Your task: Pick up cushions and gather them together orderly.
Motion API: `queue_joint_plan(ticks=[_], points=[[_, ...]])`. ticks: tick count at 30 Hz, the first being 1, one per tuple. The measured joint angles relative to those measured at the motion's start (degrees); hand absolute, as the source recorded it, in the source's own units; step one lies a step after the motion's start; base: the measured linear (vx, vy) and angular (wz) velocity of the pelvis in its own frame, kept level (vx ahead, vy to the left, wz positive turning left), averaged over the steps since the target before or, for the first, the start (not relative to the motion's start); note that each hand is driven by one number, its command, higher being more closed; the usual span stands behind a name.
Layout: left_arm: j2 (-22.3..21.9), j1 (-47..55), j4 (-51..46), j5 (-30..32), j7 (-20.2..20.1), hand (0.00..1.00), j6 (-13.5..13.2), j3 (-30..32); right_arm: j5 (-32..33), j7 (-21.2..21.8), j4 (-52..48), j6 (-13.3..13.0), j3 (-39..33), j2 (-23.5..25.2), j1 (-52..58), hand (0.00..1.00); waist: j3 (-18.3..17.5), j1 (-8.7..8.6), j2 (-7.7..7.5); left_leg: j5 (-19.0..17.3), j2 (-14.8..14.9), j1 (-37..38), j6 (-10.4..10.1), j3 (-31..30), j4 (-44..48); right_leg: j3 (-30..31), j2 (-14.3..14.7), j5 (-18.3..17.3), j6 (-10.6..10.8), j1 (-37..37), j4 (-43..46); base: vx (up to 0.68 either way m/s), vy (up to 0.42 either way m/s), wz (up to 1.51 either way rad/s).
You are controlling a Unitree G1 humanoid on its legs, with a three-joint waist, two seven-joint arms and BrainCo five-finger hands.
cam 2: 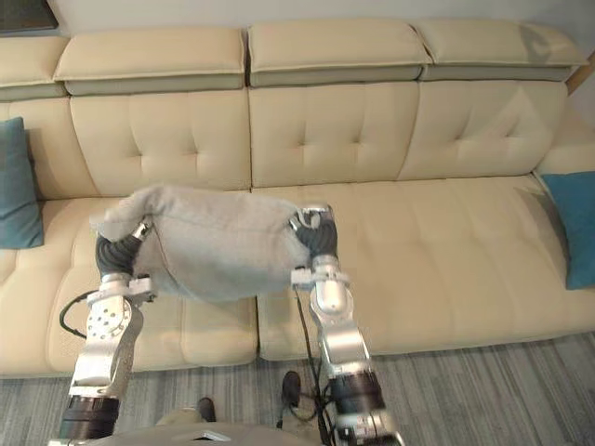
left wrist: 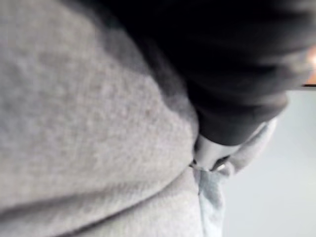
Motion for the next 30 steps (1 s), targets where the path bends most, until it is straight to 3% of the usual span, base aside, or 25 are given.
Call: queue_joint_plan(ticks=[7, 12, 17, 21, 30], points=[[9.7, -16.0, 11.4, 0.0, 2.9, 1.00, 0.0, -0.1, 0.9, -3.8, 11.6, 1.0, 0.2, -2.9, -19.9, 1.00, 0.4, 1.21, -0.16, 3.3, -0.3, -7.3, -0.1, -1.6, 0.2, -0.3, -0.3, 3.7, -0.9, -6.6, 0.0, -0.10, -0.014, 0.12], [15.6, -30.1, 18.9, -3.1, 4.7, 1.00, -0.1, 0.0, 5.6, -6.5, 17.1, 1.5, -1.2, -5.8, -36.6, 1.00, 4.9, 2.14, -0.92, 4.7, -0.6, -16.5, -0.2, -2.0, 3.8, 0.6, -1.1, 5.7, -1.2, -13.8, 0.0, -0.17, 0.013, 0.07], [16.7, -43.3, 24.1, -7.3, 5.2, 1.00, -1.1, -0.2, 7.6, -9.9, 17.1, 1.5, -2.5, -9.7, -46.1, 1.00, 8.7, 2.23, -0.95, 6.5, 0.2, -23.8, -0.8, -2.3, 5.3, 0.0, -1.2, 5.7, -1.4, -21.4, 3.0, -0.16, -0.024, 0.10], [17.6, -52.9, 27.0, -8.5, 5.0, 1.00, -1.8, -0.9, 7.4, -12.5, 16.4, 1.7, -3.2, -13.5, -52.9, 1.00, 12.6, 0.88, -0.89, 7.1, 1.1, -30.4, -1.0, -2.4, 7.9, -0.8, -1.1, 5.8, -1.5, -28.1, 6.1, -0.06, -0.026, 0.02], [17.7, -60.5, 30.0, -8.9, 4.6, 1.00, -2.7, -1.8, 7.8, -14.8, 16.5, 2.5, -4.8, -16.0, -57.9, 1.00, 16.1, 1.12, -0.87, 5.6, 3.0, -41.8, -1.7, -1.8, 13.6, 0.2, 0.0, 6.4, -2.0, -38.2, 8.1, -0.03, -0.013, -0.06]])
